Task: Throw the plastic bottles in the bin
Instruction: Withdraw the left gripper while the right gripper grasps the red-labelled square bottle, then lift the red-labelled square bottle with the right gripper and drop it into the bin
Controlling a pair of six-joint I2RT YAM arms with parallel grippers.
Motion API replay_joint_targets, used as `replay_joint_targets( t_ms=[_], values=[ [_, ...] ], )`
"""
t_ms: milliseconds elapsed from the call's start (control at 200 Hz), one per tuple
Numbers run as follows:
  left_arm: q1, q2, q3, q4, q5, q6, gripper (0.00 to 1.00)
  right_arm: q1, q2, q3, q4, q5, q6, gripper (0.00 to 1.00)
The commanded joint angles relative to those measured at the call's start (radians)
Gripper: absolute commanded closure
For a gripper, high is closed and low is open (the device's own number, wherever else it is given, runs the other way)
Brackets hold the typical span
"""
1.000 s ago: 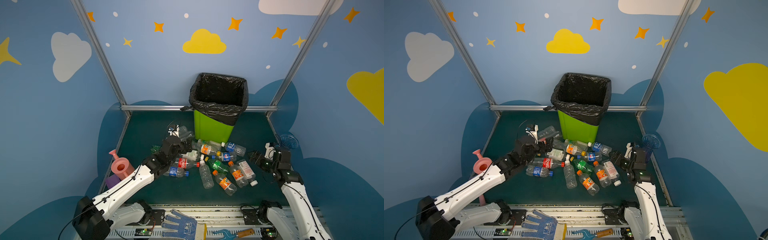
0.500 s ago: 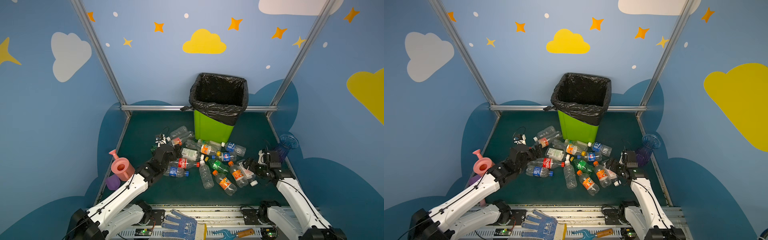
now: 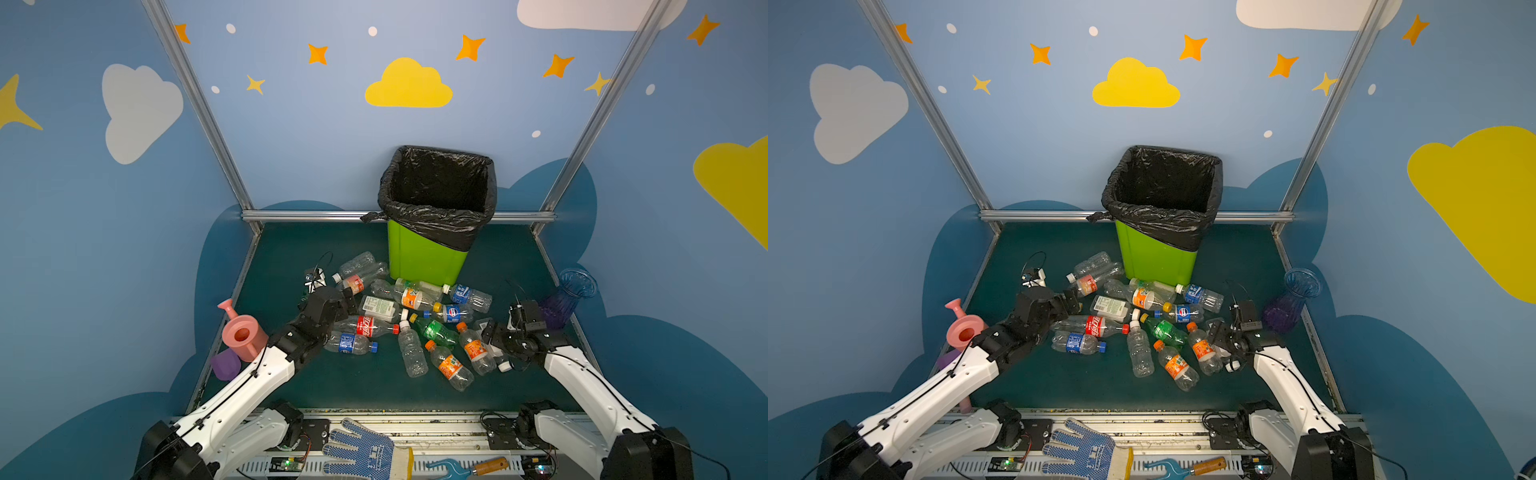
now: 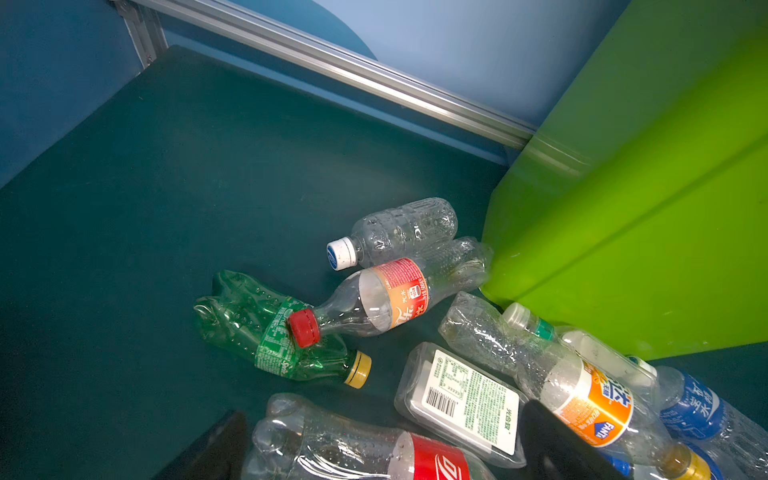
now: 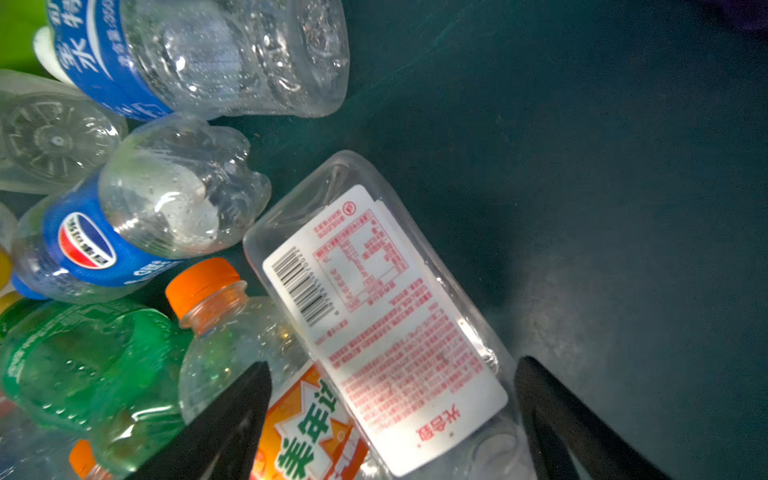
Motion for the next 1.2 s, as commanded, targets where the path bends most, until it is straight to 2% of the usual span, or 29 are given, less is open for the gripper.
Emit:
replay_joint_targets(
  t_ms=[0, 390, 656, 796, 901, 1196],
  values=[
    [0.013, -0.011, -0.007, -0.011, 0.003, -0.002, 0.00, 0.013, 0.024, -0.013, -0.008, 0.029, 0.018, 0.09],
    [0.042, -0.001, -0.008, -0.011, 0.024, -0.009, 0.00, 0.024, 0.140, 0.038, -0.029, 0.067, 0.023, 0.10],
    [0.057, -0.007, -0.014, -0.015, 0.029, -0.015, 0.00, 0.024, 0.122, 0.044, -0.034, 0.150, 0.051, 0.20],
    [0.064, -0.001, -0.018, -0.010, 0.038, -0.017, 0.00, 0.023, 0.146, 0.062, -0.035, 0.147, 0.046, 0.18],
    [0.069, 0.000, -0.018, -0.010, 0.038, -0.020, 0.00, 0.024, 0.189, 0.099, -0.067, 0.153, 0.039, 0.09],
    [0.073, -0.010, -0.035, -0.006, 0.042, -0.030, 0.00, 0.022, 0.280, 0.159, -0.061, 0.137, 0.022, 0.11]
  ],
)
